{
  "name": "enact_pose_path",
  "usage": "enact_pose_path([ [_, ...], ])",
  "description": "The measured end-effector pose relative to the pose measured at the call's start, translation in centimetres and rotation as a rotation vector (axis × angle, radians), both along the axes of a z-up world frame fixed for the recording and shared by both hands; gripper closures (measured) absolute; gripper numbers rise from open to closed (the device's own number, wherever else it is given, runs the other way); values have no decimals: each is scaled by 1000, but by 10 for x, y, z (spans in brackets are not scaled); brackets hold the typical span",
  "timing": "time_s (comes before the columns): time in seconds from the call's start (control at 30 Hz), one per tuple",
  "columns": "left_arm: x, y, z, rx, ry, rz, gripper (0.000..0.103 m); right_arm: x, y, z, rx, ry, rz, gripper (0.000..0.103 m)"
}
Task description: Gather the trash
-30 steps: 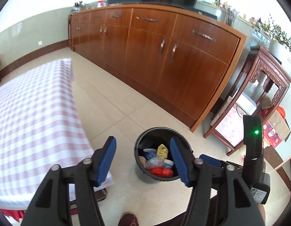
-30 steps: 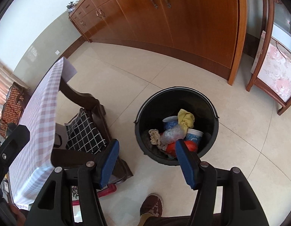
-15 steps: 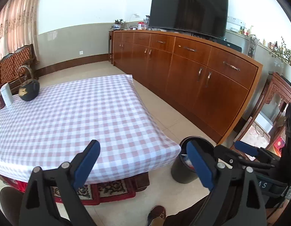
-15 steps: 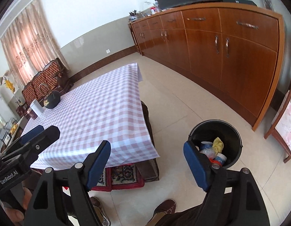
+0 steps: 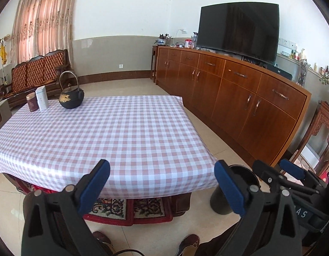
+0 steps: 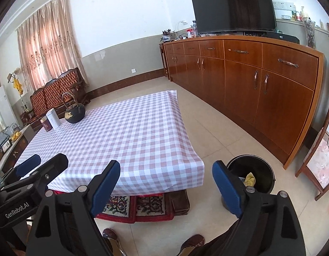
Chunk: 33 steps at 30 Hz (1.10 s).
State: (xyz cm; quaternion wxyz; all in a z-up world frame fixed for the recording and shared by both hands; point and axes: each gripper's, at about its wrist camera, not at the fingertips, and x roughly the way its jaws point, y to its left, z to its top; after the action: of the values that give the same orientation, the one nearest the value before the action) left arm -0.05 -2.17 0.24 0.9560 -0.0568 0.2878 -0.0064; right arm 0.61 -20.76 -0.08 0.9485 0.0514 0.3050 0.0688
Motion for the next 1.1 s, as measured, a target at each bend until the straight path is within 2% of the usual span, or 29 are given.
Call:
enact_pose_path([
  [0.23, -12, 14, -1, -25, 6, 22, 4, -5, 9, 6, -15, -25, -1, 13],
  [0.47, -14, 12, 2, -22, 0, 21, 4, -8, 8, 13, -25, -53, -5, 13],
  [1.1, -12, 4, 6, 13, -6, 41, 4, -7, -1, 9, -24, -53, -34, 13],
])
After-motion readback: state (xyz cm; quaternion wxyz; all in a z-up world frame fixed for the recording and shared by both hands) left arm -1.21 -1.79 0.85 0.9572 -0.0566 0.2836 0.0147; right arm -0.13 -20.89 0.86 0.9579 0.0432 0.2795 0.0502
